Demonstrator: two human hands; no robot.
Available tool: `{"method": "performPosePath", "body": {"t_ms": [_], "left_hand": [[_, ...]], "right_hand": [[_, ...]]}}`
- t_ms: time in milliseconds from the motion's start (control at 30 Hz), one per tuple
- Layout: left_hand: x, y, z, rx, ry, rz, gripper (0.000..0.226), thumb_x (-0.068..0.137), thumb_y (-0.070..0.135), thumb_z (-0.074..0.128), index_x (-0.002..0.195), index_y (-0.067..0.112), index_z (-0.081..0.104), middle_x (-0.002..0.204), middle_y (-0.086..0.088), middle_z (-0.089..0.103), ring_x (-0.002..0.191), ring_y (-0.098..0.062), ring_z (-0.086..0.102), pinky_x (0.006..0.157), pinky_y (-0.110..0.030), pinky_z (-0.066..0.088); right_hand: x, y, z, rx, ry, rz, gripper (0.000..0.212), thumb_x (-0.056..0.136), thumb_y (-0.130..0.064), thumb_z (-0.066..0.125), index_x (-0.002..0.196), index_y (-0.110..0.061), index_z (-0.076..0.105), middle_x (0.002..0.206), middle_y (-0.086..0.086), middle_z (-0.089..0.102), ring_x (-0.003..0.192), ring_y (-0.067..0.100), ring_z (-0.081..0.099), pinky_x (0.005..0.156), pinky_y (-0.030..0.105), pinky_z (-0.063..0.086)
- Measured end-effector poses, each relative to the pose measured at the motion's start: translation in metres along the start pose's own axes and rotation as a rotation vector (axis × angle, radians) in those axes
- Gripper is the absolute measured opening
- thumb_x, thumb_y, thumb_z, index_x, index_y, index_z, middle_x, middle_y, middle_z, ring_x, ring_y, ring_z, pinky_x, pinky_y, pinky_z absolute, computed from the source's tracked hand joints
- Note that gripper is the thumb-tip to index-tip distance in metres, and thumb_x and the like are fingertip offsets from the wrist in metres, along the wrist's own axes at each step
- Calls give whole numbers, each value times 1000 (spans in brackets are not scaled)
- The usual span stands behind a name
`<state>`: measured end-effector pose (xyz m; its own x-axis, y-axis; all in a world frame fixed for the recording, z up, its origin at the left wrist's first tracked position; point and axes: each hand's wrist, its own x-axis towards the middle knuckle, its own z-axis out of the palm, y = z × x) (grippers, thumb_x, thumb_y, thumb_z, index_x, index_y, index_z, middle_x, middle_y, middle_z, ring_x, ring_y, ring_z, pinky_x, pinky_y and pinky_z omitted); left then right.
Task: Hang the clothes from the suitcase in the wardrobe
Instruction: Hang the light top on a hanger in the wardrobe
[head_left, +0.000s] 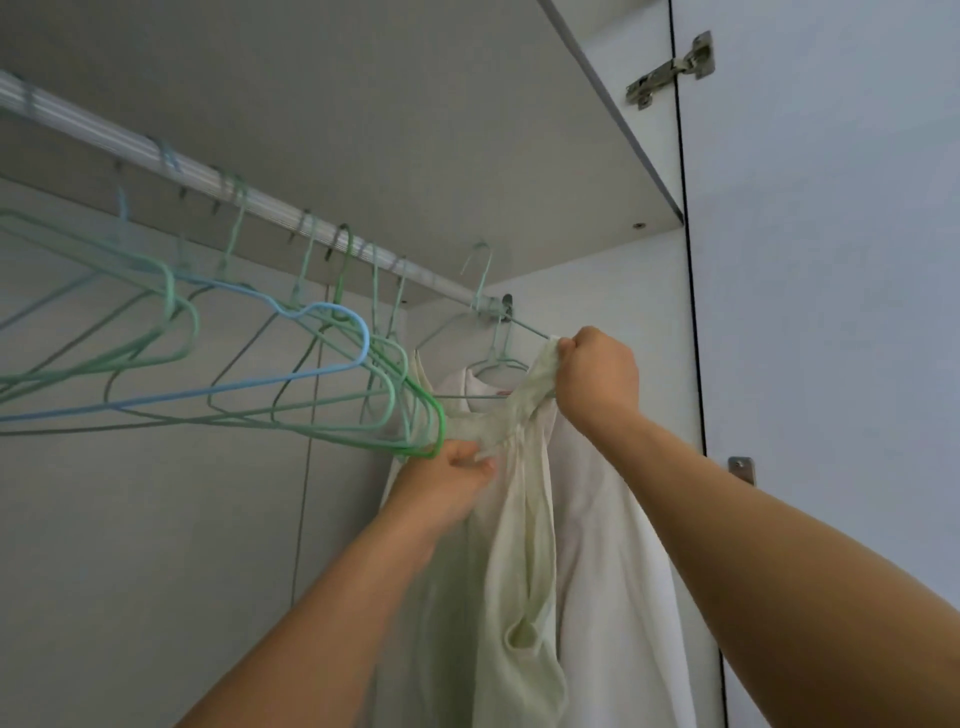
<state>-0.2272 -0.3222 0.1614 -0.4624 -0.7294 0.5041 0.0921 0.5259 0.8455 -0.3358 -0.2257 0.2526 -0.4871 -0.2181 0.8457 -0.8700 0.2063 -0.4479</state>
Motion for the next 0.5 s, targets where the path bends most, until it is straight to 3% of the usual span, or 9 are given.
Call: {"method": "performPosePath", "body": {"t_ms": [67, 100, 167, 233, 333, 433, 500], "left_hand": [[-4, -10, -5, -95, 95, -40, 11, 91, 10, 61, 82, 11, 66, 85, -13, 67, 89, -27, 64, 81, -31, 44], [-7, -15, -8, -146, 136, -79, 23, 90, 5, 58, 69, 12, 61, 72, -8, 63, 80, -25, 60, 76, -31, 42], [-9, -23, -15, -219, 203, -139, 32, 87, 4, 59, 55, 9, 62, 49, 4, 60, 70, -22, 57, 71, -31, 43], [-7, -28, -21, -241, 266, -165, 29, 79, 9, 61, 51, 10, 65, 41, 6, 57, 69, -23, 59, 71, -32, 44], [-3, -24, -27, -306, 438, -147, 26, 83, 0, 55, 59, 10, 56, 59, -8, 58, 71, -27, 60, 68, -35, 44], [1, -15, -24, -327, 547, -59, 15, 87, 7, 53, 72, 11, 55, 81, -13, 60, 77, -29, 61, 72, -36, 48], [3, -11, -20, -326, 583, -21, 9, 87, 13, 52, 89, 7, 58, 98, -17, 61, 88, -34, 61, 75, -36, 49]], "right_hand": [[2, -3, 11, -37, -33, 17, 22, 101, -12, 36, 99, -2, 55, 87, 9, 51, 81, 25, 47, 68, 29, 30], [3, -3, 19, -73, -80, 15, 23, 99, -10, 37, 104, 0, 57, 92, 12, 55, 86, 28, 51, 69, 28, 31], [2, -2, 31, -151, -197, 11, 25, 96, -6, 39, 111, 1, 58, 110, 14, 60, 103, 31, 57, 71, 26, 32], [-2, 5, 38, -172, -266, 17, 25, 97, -9, 39, 109, 0, 59, 111, 16, 61, 106, 33, 57, 71, 27, 33], [-10, 10, 35, -138, -209, 60, 20, 96, -18, 43, 100, -7, 59, 105, 17, 59, 105, 34, 57, 72, 31, 38], [-16, -3, 23, -147, -32, -21, 32, 97, -36, 48, 117, -14, 58, 121, 12, 51, 118, 31, 46, 93, 39, 37], [-18, -23, 16, 73, -59, -117, 35, 96, -41, 49, 115, -14, 63, 117, 9, 59, 113, 28, 52, 95, 38, 41]]}}
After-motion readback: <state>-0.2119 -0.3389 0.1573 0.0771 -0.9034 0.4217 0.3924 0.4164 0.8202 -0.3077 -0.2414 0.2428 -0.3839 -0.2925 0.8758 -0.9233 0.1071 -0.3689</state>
